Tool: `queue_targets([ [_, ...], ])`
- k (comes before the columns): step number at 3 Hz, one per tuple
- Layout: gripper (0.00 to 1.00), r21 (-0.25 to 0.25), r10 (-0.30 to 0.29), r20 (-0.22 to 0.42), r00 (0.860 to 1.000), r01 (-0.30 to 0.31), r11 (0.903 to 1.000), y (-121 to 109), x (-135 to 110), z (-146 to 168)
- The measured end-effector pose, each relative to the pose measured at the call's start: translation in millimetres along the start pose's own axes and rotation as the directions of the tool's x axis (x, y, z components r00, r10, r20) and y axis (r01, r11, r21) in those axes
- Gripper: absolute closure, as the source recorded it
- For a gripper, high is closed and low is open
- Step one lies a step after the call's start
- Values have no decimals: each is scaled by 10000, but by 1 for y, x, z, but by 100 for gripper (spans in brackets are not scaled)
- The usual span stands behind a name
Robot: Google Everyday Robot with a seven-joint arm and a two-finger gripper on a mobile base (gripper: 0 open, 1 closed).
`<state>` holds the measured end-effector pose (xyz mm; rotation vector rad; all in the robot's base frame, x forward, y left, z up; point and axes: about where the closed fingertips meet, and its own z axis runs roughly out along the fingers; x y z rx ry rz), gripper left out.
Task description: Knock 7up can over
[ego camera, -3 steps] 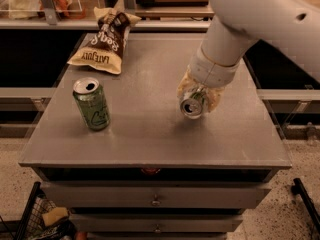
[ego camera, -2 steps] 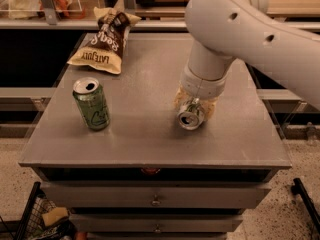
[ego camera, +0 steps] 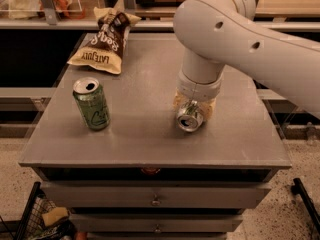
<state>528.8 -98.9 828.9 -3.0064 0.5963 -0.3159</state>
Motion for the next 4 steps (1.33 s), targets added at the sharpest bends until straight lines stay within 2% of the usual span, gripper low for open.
queue_targets([
  [1, 11, -111, -18, -110, 9999, 17, 9999, 0, 1, 0],
  [2, 0, -111, -18, -111, 9999, 17, 9999, -1, 1, -1],
  [4, 0, -841, -60, -558, 9984, 13, 9965, -4, 8, 7],
])
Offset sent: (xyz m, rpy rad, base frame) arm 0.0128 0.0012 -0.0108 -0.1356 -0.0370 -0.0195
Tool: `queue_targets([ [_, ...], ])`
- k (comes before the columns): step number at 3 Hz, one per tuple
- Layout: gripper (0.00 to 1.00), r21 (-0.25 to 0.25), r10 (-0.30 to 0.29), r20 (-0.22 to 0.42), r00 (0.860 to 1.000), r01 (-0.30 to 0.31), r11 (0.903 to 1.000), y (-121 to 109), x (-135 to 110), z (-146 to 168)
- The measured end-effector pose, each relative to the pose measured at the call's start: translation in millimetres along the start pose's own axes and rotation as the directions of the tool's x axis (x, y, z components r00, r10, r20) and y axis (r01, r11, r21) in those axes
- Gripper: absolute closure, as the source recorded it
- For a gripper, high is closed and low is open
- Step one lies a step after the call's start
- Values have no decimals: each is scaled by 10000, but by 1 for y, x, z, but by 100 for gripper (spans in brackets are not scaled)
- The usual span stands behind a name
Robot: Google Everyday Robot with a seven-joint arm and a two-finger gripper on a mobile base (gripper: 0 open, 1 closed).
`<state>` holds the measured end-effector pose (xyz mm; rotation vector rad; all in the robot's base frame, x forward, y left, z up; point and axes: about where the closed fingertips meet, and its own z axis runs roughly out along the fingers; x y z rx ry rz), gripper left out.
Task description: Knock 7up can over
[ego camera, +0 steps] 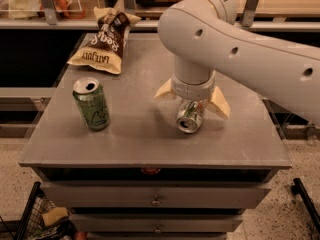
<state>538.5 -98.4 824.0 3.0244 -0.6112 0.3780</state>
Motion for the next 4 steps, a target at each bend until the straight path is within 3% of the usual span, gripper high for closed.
queue_targets([
  [2, 0, -182, 297, -38, 9996, -297, 9994, 0, 12, -7],
  [4, 0, -126, 770, 1114, 9908, -760, 9970, 0, 24, -32],
])
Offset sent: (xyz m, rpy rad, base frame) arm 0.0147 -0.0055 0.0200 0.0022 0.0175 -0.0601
